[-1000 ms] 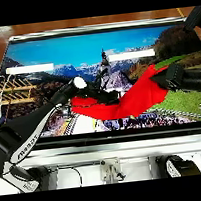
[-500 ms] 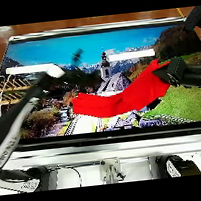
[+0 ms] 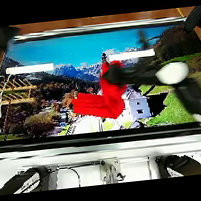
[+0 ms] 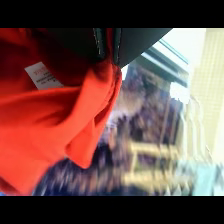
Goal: Fold the shirts.
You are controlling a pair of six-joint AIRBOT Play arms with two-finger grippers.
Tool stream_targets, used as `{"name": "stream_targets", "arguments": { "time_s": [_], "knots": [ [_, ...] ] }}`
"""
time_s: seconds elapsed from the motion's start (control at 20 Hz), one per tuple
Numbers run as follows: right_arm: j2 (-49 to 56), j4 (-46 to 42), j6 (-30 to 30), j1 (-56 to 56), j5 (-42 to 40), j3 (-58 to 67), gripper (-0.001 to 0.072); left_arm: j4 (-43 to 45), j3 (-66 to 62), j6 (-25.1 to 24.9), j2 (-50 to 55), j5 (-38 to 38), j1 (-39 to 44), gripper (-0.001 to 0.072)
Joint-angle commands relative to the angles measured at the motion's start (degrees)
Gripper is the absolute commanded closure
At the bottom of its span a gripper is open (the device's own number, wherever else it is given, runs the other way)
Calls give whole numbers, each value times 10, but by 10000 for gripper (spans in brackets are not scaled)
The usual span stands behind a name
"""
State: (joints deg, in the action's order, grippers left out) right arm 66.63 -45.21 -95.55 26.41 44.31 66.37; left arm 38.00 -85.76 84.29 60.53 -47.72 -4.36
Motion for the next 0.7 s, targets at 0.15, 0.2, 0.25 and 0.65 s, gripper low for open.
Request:
{"name": "stream_targets", "arguments": {
  "time_s": [0.15,0.2,0.25,0.65],
  "knots": [
    [212,112,-14,131,-159,1,643,7,0,-2,-126,-82,-82,679],
    [227,131,-13,135,-166,1,636,19,0,-2,-133,-96,-83,679],
    [236,147,-13,136,-175,1,611,30,0,-2,-138,-108,-82,679],
    [173,73,27,60,-98,1,133,47,18,-2,-134,-130,-82,679]
  ]
}}
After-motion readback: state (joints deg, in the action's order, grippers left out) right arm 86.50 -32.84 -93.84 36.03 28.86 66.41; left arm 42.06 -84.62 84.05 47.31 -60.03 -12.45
